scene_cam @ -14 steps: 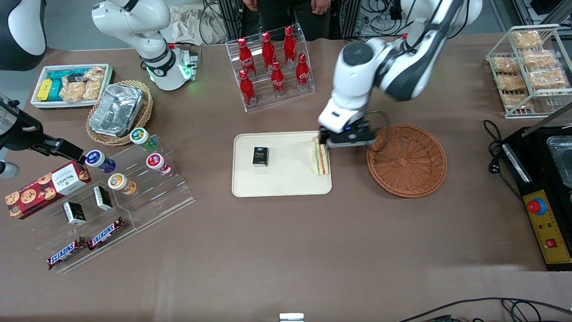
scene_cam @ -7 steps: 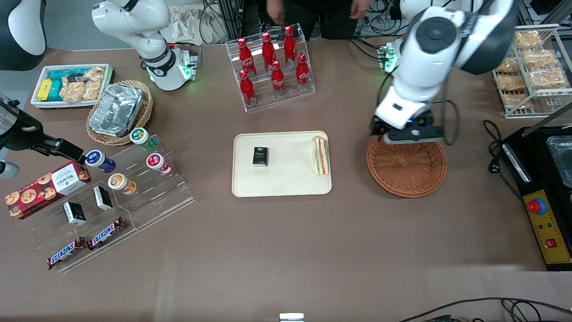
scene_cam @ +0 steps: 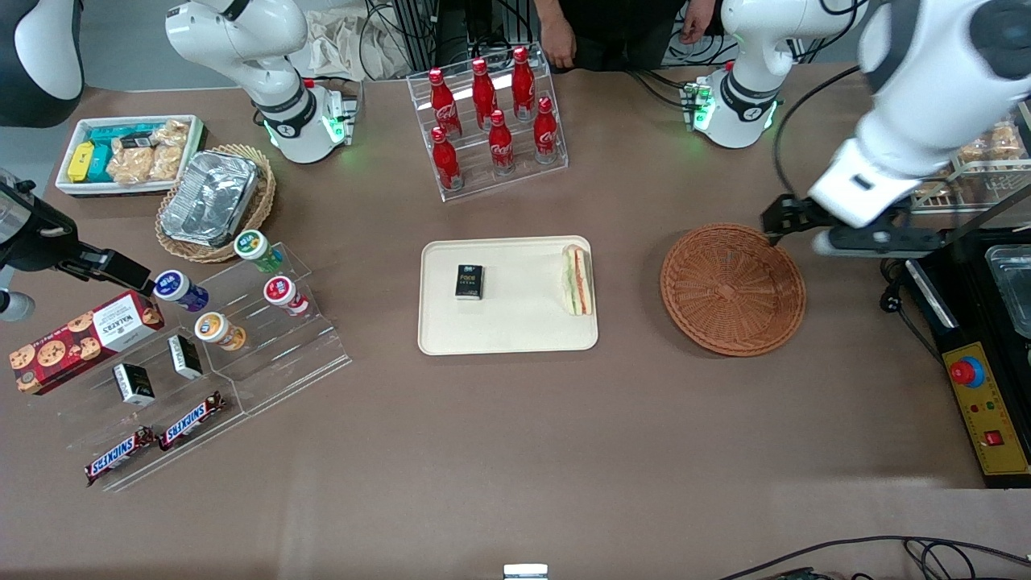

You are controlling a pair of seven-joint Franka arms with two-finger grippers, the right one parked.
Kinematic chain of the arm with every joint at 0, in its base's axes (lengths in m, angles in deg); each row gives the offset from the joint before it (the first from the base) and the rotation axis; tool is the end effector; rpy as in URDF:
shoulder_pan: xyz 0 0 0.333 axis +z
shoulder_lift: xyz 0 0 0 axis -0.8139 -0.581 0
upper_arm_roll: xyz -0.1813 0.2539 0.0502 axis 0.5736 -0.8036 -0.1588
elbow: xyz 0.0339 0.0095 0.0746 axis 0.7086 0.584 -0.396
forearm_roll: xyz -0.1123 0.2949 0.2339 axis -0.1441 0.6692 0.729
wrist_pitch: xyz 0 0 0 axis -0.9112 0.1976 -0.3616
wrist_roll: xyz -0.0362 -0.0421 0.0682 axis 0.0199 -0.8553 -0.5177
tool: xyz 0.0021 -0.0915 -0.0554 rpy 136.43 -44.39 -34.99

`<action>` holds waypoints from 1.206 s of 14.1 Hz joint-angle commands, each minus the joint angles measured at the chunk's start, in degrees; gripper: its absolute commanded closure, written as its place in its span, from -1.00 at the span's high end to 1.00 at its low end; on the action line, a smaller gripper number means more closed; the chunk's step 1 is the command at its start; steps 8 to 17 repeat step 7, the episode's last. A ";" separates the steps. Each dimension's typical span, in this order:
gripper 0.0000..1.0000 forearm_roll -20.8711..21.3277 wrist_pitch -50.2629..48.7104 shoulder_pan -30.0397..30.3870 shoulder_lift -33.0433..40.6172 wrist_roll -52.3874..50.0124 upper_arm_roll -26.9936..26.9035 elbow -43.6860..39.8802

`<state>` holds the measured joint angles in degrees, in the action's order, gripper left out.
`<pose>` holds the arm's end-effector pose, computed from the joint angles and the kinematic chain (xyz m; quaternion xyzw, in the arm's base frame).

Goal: Place sandwich from basket to tray

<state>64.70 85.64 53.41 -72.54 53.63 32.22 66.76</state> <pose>0.5125 -0.0950 0.5609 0.9995 -0.0220 0.0177 0.0134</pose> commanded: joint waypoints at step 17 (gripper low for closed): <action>1.00 1.55 -4.11 0.37 -5.94 1.95 0.03 -11.78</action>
